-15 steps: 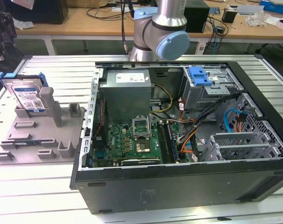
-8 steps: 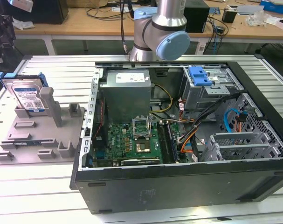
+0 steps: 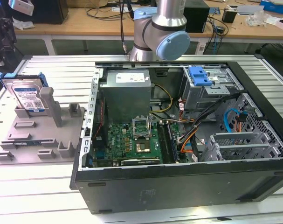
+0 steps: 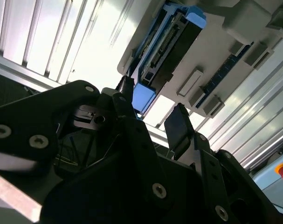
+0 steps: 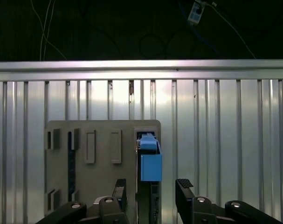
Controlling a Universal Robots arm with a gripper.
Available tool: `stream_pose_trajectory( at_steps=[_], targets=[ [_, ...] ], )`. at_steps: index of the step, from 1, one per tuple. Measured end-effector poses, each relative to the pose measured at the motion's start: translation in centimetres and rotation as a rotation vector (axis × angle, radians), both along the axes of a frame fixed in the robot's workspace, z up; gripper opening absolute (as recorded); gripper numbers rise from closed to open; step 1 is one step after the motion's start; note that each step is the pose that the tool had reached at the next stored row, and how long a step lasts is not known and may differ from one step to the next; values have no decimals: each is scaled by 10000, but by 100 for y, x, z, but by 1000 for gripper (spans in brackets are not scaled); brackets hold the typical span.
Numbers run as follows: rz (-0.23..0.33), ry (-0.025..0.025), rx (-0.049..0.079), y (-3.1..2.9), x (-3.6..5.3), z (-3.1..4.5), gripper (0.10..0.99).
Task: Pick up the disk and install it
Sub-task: 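Pick up the disk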
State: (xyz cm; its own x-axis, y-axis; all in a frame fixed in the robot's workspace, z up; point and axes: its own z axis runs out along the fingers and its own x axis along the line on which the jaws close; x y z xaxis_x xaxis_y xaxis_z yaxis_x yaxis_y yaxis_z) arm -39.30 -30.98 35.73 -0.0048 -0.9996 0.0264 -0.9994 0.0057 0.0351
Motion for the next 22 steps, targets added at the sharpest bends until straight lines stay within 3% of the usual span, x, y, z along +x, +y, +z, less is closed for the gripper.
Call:
stream_pose_trajectory(
  at_steps=[22],
  targets=[
    [-3, -29, 0, -2, -81, -214, 541]
  ],
)
